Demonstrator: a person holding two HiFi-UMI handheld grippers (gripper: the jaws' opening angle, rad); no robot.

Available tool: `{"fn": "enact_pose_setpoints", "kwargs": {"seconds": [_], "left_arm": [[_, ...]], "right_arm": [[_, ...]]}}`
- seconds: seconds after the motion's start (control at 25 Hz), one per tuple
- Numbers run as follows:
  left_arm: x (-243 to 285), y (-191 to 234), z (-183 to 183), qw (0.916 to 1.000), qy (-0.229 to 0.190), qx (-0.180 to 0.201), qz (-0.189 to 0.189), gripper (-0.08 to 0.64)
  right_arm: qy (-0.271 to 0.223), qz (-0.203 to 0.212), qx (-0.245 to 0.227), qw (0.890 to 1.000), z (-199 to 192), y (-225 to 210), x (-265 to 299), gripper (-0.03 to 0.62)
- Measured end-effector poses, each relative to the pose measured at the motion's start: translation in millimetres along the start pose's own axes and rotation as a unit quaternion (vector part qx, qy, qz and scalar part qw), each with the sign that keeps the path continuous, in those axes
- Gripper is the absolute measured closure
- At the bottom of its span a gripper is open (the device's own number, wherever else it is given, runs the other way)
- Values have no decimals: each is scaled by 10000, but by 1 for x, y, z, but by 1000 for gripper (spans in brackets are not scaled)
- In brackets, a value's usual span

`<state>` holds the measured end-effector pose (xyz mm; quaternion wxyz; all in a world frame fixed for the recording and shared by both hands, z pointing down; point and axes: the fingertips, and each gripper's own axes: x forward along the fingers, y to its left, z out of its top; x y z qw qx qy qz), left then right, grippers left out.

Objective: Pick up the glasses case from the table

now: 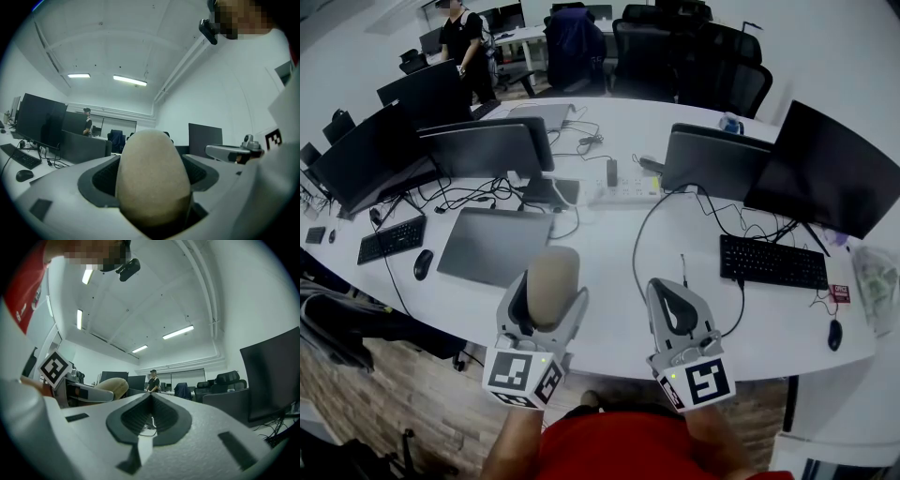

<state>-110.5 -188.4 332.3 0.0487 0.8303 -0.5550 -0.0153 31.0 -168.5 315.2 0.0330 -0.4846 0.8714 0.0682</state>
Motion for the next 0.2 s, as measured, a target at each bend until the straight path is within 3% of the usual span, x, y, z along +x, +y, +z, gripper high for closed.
{"fn": "enact_pose_setpoints", "kwargs": {"seconds": [0.2], "left_arm": [[2, -2, -8, 9999, -119, 56, -108, 172]], "right_arm": [[-6, 7, 3, 10000, 1, -2, -2, 588]]}}
